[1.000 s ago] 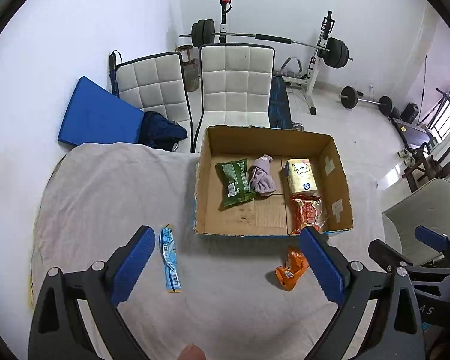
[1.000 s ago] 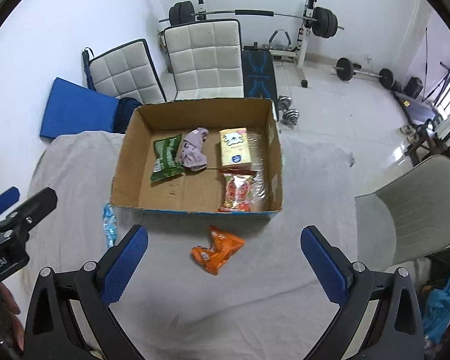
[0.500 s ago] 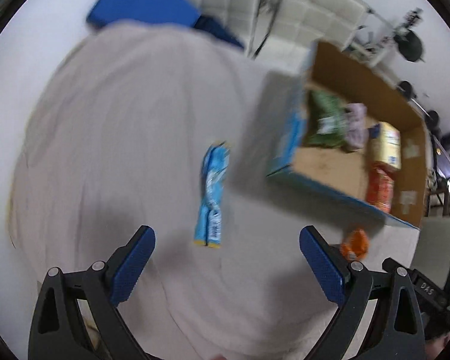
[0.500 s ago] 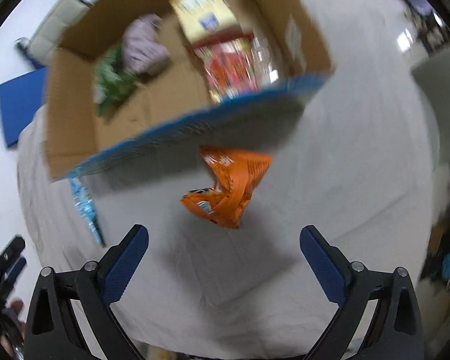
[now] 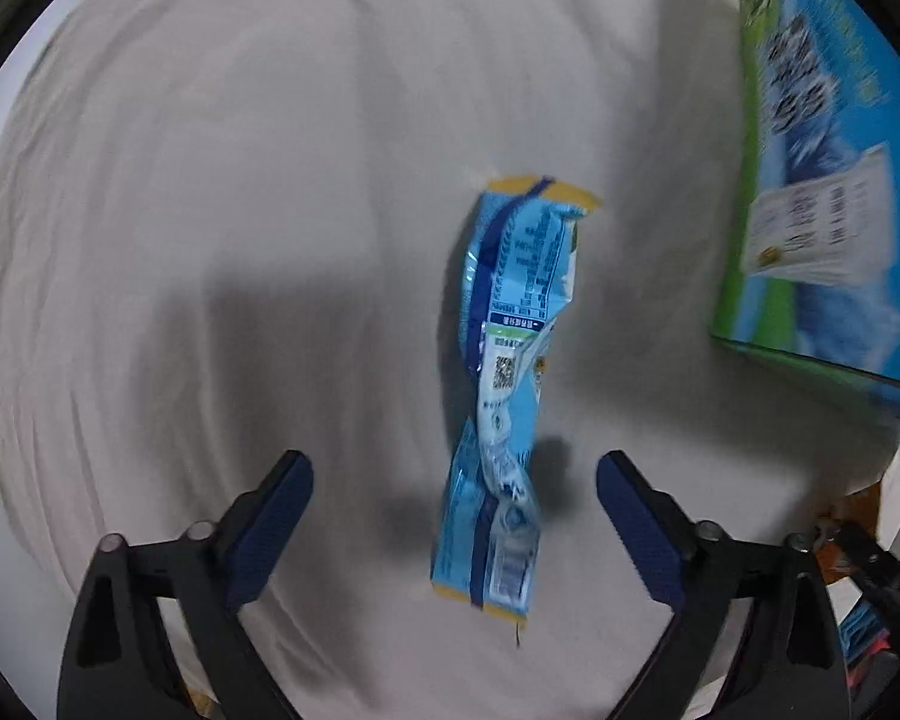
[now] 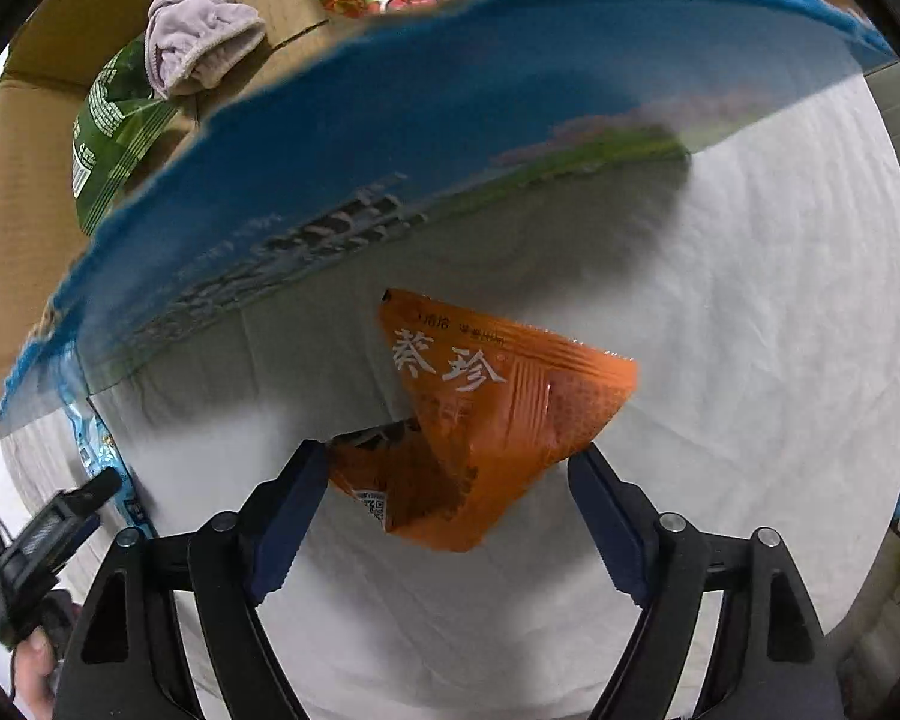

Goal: Organize soft objects
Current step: 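Grasp the blue candy stick with the left tool while the right tool grasps the orange bag, then lower the candy stick and orange bag into the box and open both tools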

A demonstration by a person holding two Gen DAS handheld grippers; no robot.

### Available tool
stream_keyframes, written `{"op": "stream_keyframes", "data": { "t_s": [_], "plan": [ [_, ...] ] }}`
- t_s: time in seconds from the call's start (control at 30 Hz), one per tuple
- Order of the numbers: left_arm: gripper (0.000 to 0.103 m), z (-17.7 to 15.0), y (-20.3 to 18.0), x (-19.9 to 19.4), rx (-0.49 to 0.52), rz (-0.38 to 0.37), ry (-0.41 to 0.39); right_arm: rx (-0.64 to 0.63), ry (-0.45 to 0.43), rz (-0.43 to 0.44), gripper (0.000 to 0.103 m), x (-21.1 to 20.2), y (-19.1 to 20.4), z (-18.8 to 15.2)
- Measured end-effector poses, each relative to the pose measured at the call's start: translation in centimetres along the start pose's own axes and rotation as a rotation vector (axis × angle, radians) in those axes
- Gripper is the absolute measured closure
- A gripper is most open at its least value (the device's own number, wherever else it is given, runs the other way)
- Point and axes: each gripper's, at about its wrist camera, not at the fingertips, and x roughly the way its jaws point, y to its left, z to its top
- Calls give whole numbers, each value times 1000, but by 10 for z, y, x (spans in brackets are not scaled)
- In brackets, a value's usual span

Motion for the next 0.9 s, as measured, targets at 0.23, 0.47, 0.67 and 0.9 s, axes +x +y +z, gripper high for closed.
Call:
{"op": "stream_keyframes", "data": {
  "t_s": [0.23,0.47,0.67,0.9],
  "plan": [
    [72,-14,-14,4,71,19,-2,-34,-16,-29,42,0,9,-9],
    [80,-54,-24,-6,97,13,-54,-109,-29,-40,57,-10,13,-36],
    [80,-100,-33,-25,100,-43,-87,-157,-47,-11,60,-20,1,-69],
    [80,-155,-63,-65,187,-93,-159,-199,-75,47,65,-48,-8,-97]
  ]
}}
